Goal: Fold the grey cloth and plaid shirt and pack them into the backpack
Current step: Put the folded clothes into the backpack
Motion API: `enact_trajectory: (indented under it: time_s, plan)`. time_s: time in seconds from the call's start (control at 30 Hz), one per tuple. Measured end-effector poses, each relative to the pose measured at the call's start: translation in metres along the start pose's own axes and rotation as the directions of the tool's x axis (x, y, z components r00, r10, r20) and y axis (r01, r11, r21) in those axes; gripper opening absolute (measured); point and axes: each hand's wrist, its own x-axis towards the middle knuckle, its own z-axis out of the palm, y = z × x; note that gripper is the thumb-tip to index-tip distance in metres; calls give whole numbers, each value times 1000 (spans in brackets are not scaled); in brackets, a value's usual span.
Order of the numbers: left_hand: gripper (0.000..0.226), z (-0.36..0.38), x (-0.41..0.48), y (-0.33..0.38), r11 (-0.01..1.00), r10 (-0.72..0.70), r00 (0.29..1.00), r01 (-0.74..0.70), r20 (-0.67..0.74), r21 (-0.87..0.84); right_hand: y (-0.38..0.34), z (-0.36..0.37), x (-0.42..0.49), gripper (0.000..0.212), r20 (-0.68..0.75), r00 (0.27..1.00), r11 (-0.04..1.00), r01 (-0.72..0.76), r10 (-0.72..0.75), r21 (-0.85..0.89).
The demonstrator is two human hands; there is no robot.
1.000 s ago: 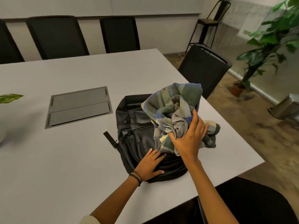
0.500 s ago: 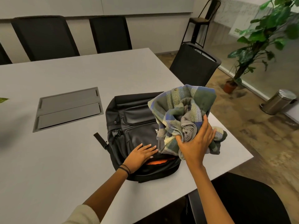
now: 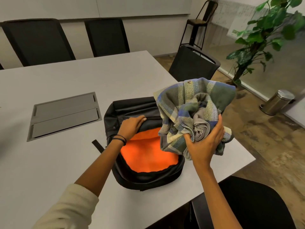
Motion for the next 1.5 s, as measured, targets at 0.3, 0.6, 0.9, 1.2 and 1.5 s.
enact_trajectory:
  time_s: [0.3,0.6,0.9,1.2,1.5]
  plan:
    - [35,-15,46,-16,985,-101,995,101,6,-137,-5,19,-14,98,62,996,997,-60,57,45]
    - [28,-27,68,-21,950,-145,989,140,3,-279,-5,53,-41,101,206,968,987,-154,141,46]
    - [32,-34,80,-38,948,-167,985,147,-49,-282,8,84,-68,107,295,917,959,-284,268,13]
    - [30,-30,94,-34,960,-143,975,96,-168,-262,13,112,-91,105,463,866,982,-158,190,-107]
    - [30,-31,94,-36,970,-88,956,18,-279,-244,26,136,-89,112,508,824,960,-148,253,-237]
